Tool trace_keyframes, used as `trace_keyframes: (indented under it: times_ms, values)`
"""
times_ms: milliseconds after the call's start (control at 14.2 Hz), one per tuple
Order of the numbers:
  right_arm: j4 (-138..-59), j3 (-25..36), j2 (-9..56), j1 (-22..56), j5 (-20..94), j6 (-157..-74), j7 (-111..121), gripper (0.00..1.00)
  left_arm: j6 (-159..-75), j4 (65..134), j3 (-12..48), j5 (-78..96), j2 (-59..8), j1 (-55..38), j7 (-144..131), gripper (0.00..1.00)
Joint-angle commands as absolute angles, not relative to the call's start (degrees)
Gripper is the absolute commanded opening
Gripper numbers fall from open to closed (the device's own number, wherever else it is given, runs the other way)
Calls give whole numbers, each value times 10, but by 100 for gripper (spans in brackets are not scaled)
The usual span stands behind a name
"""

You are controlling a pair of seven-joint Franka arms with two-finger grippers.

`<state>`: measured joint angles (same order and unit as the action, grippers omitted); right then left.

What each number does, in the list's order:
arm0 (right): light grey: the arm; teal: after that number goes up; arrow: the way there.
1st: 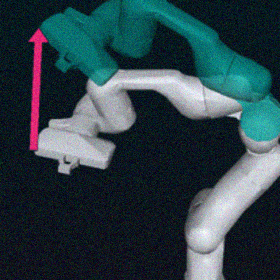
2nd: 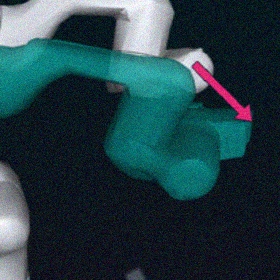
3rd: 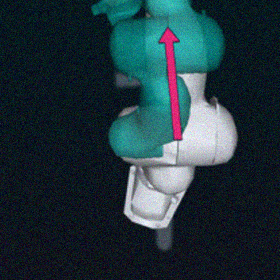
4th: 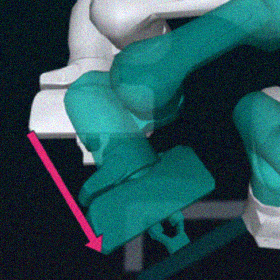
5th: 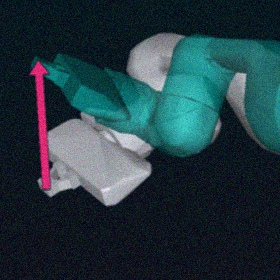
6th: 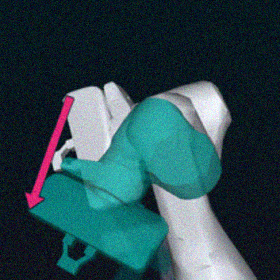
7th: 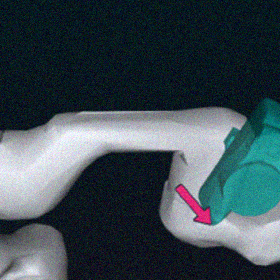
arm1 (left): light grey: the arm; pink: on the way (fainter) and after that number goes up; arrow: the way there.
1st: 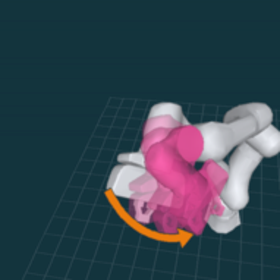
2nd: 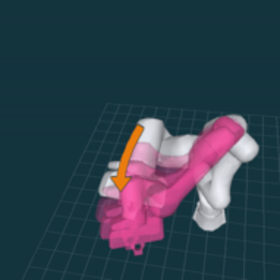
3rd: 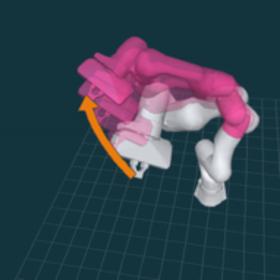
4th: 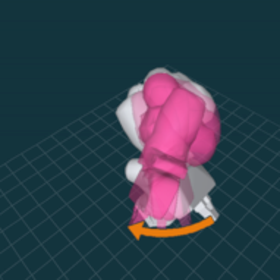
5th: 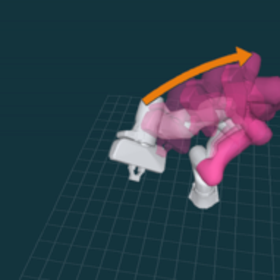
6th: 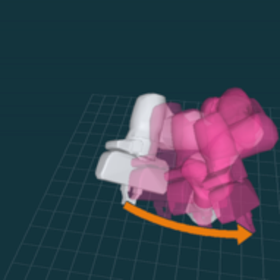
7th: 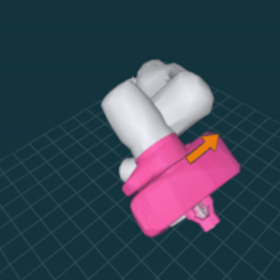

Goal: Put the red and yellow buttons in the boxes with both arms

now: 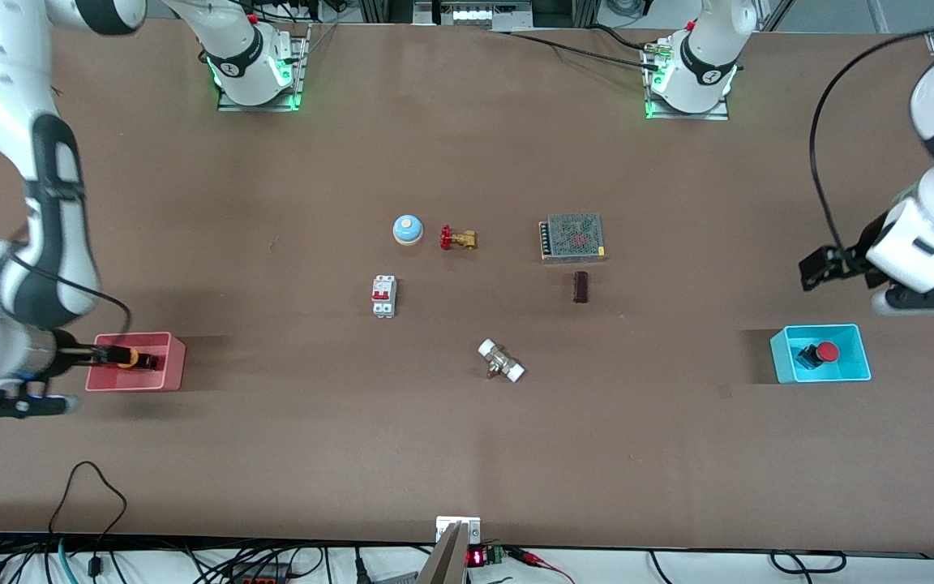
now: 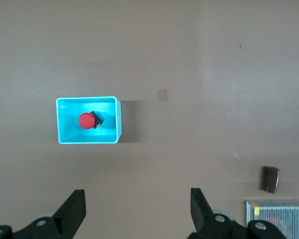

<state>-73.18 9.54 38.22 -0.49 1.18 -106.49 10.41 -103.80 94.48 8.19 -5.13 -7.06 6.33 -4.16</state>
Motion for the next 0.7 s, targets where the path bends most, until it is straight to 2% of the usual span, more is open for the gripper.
trace_keyframes:
  times_ms: [0,141,423,634]
  values:
    - [-751,88,304,-9,26,-1009,105,100,-1006,957,87,-59,-27,68,-15,99]
    - [-751,89,259,-7,60,-956,96,100,-990,955,87,-55,-12,68,-11,100]
    - [-758,91,163,-4,52,-842,77,100,-973,947,88,-37,-4,71,-7,100]
    - [-821,91,90,-4,43,-826,68,100,-957,920,85,-35,-4,72,-6,100]
